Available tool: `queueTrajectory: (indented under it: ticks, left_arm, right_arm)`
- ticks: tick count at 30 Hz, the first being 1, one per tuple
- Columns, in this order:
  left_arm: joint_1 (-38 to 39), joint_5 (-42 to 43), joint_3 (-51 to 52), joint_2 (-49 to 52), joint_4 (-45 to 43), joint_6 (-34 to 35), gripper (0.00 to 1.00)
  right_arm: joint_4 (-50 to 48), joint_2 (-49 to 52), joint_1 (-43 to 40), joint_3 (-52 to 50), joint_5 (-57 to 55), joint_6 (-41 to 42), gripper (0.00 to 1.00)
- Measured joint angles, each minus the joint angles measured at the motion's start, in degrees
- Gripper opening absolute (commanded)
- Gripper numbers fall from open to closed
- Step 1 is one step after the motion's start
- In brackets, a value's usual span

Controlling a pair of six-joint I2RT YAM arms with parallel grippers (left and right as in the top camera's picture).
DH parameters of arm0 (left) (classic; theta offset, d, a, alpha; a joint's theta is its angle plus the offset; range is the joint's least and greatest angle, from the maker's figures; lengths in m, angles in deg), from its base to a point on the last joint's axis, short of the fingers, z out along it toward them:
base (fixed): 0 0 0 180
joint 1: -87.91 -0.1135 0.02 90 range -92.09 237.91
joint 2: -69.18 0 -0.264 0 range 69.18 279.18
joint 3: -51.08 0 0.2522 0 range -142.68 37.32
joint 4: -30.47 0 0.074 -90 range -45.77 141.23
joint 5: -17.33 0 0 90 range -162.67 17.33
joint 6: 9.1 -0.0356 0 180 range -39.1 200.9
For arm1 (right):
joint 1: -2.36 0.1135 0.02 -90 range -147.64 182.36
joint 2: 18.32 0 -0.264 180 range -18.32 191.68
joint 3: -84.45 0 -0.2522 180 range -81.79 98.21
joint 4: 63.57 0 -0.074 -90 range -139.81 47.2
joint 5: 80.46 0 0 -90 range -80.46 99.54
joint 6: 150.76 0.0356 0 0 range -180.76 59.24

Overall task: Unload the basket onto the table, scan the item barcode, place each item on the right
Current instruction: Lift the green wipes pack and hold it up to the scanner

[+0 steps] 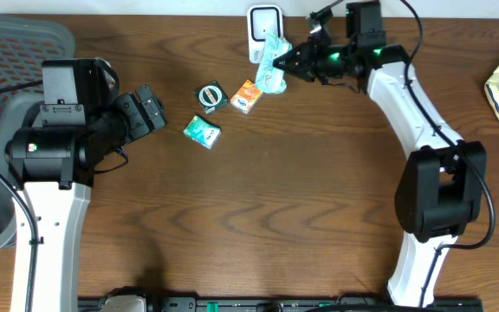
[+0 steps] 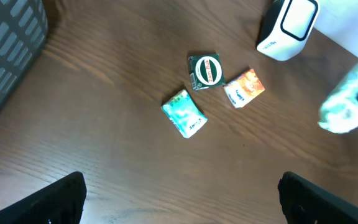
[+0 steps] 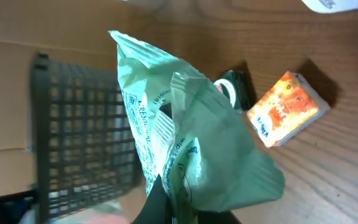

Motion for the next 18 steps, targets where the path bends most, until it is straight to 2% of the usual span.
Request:
queueTrajectory:
  ticks: [4,7,18]
  left_arm:
    - [0.0,0.0,0.0,0.0,0.0,0.0,0.98]
    - [0.0,0.0,0.0,0.0,0.0,0.0,0.98]
    - [0.0,0.0,0.0,0.0,0.0,0.0,0.98]
  right_arm:
    - [-1.2,0.0,4.7,0.0,-9.2,-3.6,0.01]
    - [-4.4,0.0,6.1,0.0,-12.1,-5.2,0.01]
    - [-8.2,0.0,5.5,0.0,-17.4,-10.4,0.01]
